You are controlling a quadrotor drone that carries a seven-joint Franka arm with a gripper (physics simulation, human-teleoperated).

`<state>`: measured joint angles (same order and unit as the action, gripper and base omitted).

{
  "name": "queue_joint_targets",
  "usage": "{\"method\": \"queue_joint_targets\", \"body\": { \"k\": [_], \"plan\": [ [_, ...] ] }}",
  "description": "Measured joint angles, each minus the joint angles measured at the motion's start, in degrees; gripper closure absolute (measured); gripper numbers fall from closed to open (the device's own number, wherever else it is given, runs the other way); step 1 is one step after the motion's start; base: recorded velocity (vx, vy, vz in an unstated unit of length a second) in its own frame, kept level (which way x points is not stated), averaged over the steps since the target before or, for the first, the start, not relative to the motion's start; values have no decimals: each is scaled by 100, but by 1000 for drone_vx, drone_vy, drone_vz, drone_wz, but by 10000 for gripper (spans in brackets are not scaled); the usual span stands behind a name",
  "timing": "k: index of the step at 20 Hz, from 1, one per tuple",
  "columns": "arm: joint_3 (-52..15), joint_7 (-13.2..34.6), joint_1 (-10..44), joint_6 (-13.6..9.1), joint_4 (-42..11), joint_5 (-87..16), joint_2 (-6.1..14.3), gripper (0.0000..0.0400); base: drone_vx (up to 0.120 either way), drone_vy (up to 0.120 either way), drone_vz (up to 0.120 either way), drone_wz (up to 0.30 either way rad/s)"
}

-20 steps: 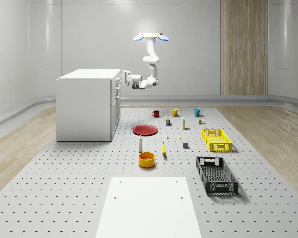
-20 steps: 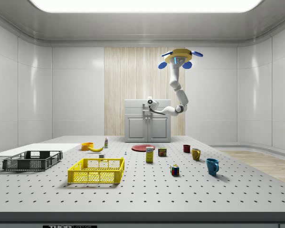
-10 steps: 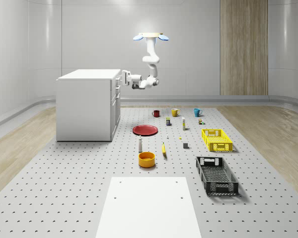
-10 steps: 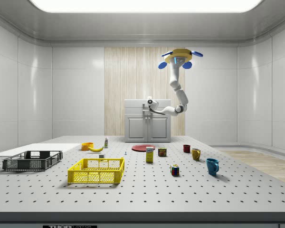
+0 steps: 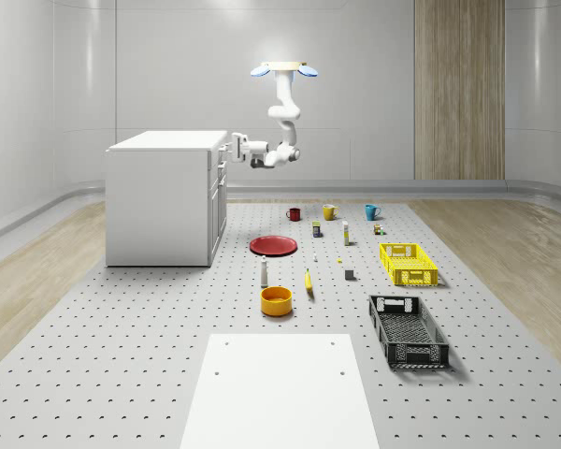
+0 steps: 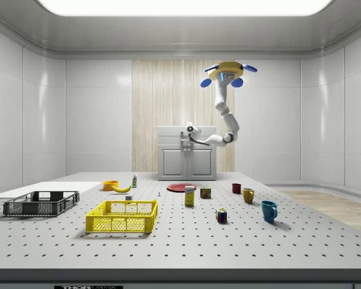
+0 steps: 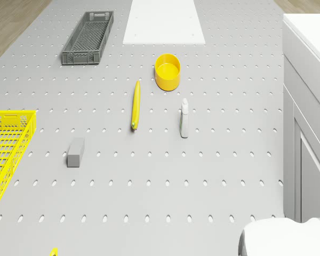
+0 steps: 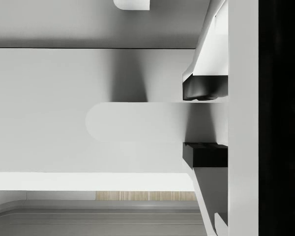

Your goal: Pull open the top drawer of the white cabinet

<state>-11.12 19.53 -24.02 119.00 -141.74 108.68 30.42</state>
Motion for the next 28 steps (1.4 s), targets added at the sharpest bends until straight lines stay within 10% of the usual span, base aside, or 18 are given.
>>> {"method": "queue_joint_targets", "body": {
  "k": [1,7,28],
  "plan": [
    [-4,364,37,-5,19,-127,72,235,0,0,0,0],
    [127,52,62,-135,-137,-150,158,281,0,0,0,0],
    [889,316,283,-787,-664,-987,788,253,0,0,0,0]
  ]
}}
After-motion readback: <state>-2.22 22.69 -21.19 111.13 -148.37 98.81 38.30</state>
